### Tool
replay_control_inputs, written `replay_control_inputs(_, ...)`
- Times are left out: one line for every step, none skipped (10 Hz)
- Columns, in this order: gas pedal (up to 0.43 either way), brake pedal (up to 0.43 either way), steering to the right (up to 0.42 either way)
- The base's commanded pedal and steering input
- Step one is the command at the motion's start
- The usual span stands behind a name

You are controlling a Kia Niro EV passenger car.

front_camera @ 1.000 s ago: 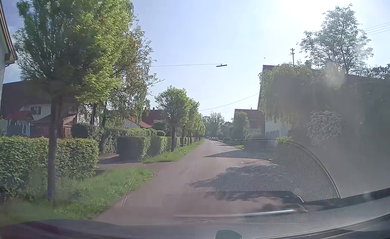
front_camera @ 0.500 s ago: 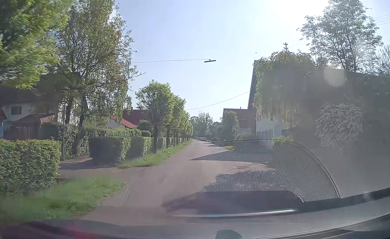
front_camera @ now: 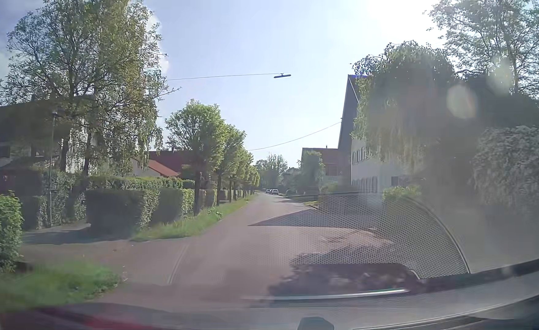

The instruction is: Follow the waypoints while adhering to traffic rules and regulations

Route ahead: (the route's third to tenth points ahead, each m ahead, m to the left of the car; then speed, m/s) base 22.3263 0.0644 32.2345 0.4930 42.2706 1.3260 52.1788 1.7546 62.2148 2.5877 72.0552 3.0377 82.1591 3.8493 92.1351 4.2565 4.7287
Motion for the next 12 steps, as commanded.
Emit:
replay_control_inputs(0.0,0.0,0.006)
replay_control_inputs(0.0,0.0,0.003)
replay_control_inputs(0.0,0.0,0.0)
replay_control_inputs(0.0,0.0,-0.001)
replay_control_inputs(0.0,0.0,-0.001)
replay_control_inputs(0.0,0.0,-0.002)
replay_control_inputs(0.0,0.0,-0.001)
replay_control_inputs(0.039,0.0,-0.001)
replay_control_inputs(0.087,0.0,0.0)
replay_control_inputs(0.11,0.0,0.0)
replay_control_inputs(0.11,0.0,0.0)
replay_control_inputs(0.11,0.0,0.0)
